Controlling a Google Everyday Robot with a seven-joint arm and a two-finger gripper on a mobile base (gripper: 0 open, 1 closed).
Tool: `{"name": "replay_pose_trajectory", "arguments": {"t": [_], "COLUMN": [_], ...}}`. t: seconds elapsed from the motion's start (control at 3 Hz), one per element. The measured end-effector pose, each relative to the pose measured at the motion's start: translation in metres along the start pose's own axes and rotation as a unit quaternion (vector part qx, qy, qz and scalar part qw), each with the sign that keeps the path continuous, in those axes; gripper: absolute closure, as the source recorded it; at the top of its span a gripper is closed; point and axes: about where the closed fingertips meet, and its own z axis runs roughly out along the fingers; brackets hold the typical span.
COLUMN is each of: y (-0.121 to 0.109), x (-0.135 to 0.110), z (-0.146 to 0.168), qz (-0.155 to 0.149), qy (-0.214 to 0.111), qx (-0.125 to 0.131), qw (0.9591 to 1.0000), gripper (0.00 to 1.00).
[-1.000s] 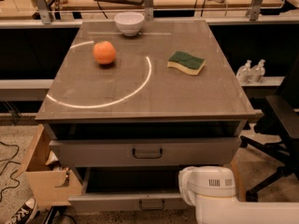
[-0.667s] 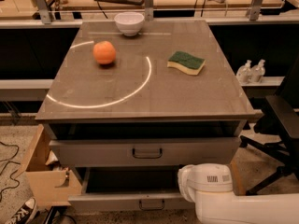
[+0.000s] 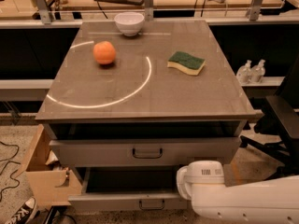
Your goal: Open middle drawer
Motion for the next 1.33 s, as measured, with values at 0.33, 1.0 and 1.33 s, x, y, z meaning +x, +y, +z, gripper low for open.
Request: {"name": "replay_pose_trajectory", "arguments": {"t": [0.33,1.0,1.33], "y": [0.003,0.009,0.015], "x": [-0.001,-0.002,-0.002], "z": [0.019,0.048,0.06], "qz": [0.001,0.009,0.011], "qy": [-0.007,-0.024,-0.028], "qx": [-0.014,-0.031,-0.042], "qw": [0.9999,0.9992,0.9987], "gripper": [1.0,1.0,1.0]}}
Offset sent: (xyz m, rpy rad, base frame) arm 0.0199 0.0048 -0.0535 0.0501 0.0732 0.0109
